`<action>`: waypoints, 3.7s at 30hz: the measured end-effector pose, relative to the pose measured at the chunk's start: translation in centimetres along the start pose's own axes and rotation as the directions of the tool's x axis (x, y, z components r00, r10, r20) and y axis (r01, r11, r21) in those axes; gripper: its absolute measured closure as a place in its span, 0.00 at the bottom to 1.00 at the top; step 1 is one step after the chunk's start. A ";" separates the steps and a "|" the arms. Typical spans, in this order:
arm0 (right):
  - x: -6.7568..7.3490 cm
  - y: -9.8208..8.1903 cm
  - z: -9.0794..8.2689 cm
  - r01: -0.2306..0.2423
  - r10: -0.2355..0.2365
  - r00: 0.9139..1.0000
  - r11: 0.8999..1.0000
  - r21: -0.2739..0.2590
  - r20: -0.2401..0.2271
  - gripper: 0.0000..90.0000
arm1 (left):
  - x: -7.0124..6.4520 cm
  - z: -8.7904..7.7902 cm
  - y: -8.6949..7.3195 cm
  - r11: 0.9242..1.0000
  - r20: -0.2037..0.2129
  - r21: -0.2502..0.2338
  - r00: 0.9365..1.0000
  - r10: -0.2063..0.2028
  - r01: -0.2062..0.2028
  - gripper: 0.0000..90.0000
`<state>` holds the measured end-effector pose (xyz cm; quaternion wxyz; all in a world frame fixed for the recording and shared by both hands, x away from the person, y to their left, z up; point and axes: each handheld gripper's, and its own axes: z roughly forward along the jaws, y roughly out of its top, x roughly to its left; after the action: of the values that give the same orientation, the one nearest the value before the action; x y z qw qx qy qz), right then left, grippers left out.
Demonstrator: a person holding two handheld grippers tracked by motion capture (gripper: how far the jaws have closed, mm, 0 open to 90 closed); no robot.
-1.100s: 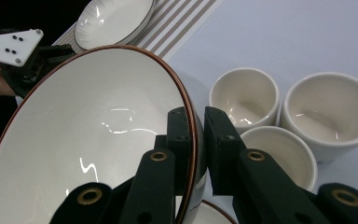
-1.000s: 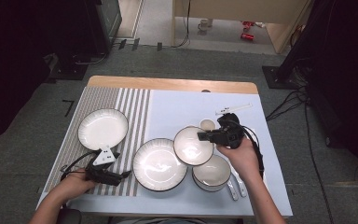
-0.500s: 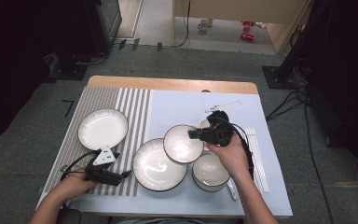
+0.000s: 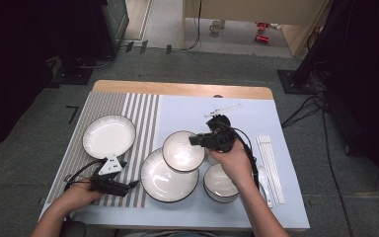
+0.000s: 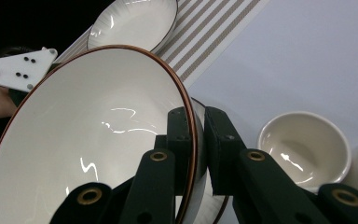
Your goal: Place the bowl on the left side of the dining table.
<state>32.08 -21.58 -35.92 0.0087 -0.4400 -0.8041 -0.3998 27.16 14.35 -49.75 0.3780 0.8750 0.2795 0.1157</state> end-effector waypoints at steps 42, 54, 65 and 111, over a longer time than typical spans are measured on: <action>2.9 5.2 4.9 0.003 -0.003 1.000 1.000 0.015 -0.021 0.90 | 0.0 0.0 0.0 1.000 0.000 -0.002 1.000 -0.001 0.001 0.19; 3.4 6.4 6.3 -0.007 0.008 1.000 1.000 0.020 -0.028 0.90 | 0.0 0.0 0.0 1.000 -0.001 -0.001 1.000 0.001 -0.001 0.18; 3.8 7.0 7.9 -0.015 0.017 0.999 0.999 0.037 -0.031 0.90 | 0.0 0.0 0.0 1.000 0.001 -0.001 1.000 0.000 0.000 0.18; 2.8 9.1 13.3 -0.079 0.078 0.997 0.995 0.057 0.018 0.90 | 0.0 0.0 0.0 1.000 0.001 0.000 1.000 0.000 0.000 0.19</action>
<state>41.29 -8.31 -38.16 0.0309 -0.4739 -0.7974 -0.3724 27.19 14.39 -49.74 0.3780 0.8752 0.2792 0.1152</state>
